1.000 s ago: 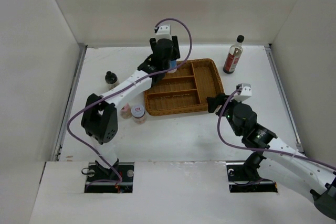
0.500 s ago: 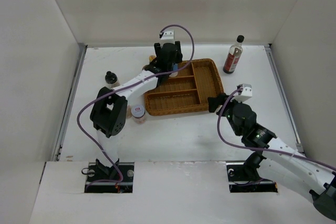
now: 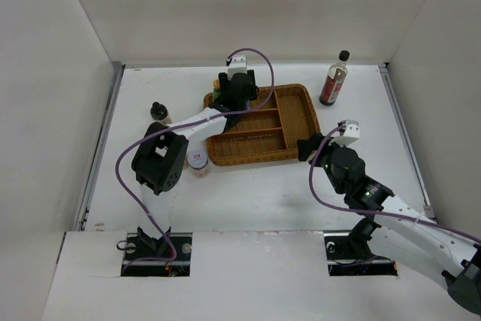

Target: Organize the condiment bottles

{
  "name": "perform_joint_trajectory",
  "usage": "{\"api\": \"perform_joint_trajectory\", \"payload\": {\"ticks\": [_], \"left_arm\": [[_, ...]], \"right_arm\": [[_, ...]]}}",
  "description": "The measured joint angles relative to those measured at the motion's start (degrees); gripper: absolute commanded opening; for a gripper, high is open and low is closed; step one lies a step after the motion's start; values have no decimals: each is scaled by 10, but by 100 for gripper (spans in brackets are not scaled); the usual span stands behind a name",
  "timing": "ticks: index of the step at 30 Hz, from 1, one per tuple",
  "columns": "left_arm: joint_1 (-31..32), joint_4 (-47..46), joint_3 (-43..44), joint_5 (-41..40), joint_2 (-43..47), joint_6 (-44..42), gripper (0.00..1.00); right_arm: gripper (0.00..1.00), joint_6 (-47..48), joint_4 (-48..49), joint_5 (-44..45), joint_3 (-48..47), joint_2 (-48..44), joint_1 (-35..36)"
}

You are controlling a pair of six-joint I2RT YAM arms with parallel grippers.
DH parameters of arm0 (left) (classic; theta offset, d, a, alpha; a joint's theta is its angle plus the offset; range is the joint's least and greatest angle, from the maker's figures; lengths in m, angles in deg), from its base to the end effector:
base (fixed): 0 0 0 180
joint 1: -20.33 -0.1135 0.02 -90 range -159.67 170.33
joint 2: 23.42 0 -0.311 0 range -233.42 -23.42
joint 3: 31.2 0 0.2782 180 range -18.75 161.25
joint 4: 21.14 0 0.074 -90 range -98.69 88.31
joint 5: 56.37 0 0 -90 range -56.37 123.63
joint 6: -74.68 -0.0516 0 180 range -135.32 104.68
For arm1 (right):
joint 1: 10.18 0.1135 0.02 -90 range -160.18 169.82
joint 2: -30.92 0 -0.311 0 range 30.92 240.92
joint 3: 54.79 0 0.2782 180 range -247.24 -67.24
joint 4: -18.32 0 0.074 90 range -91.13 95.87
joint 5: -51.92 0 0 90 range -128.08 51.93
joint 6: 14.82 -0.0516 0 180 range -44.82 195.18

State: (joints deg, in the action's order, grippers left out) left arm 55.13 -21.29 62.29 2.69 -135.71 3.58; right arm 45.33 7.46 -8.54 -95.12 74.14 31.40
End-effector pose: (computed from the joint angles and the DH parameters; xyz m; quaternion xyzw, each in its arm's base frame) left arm 0.4367 -0.2712 0.2738 -0.0458 0.7969 -0.0605 0.5993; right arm 0.1565 0.1049 0.2842 0.0788 0.7728 0.1857 0.6018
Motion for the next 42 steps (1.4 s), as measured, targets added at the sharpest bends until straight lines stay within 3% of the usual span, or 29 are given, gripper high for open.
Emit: {"api": "perform_joint_trajectory", "payload": {"ticks": [2,9,19,21,24,25,27,29,32,34,36,42], "left_arm": [[0,-7,-2,0,0,0,66],[7,-38,-4,2,1,1,83],[43,-12,-11,23,97,1,80],[51,-13,-42,28,154,5,79],[53,-6,-125,32,269,22,76],[47,-1,-156,31,310,31,74],[21,21,-222,24,393,51,71],[-18,54,-273,8,459,67,67],[-91,112,-323,-13,513,84,59],[-138,142,-343,-20,518,90,61],[-174,159,-353,-22,502,92,65],[-235,158,-341,-19,384,96,77]], "right_arm": [[76,0,0,0,0,0,0],[76,0,-3,0,0,-3,0],[76,-1,-16,0,0,-34,0],[64,-5,-16,0,0,-39,0],[35,-13,-9,-3,0,-33,2],[29,-16,-5,-5,0,-28,4],[27,-21,10,-14,2,-10,14],[33,-24,26,-24,6,11,26],[59,-22,51,-39,8,45,45],[72,-18,71,-47,12,61,52],[78,-15,89,-56,17,73,57],[82,-13,123,-87,28,83,72]]}}
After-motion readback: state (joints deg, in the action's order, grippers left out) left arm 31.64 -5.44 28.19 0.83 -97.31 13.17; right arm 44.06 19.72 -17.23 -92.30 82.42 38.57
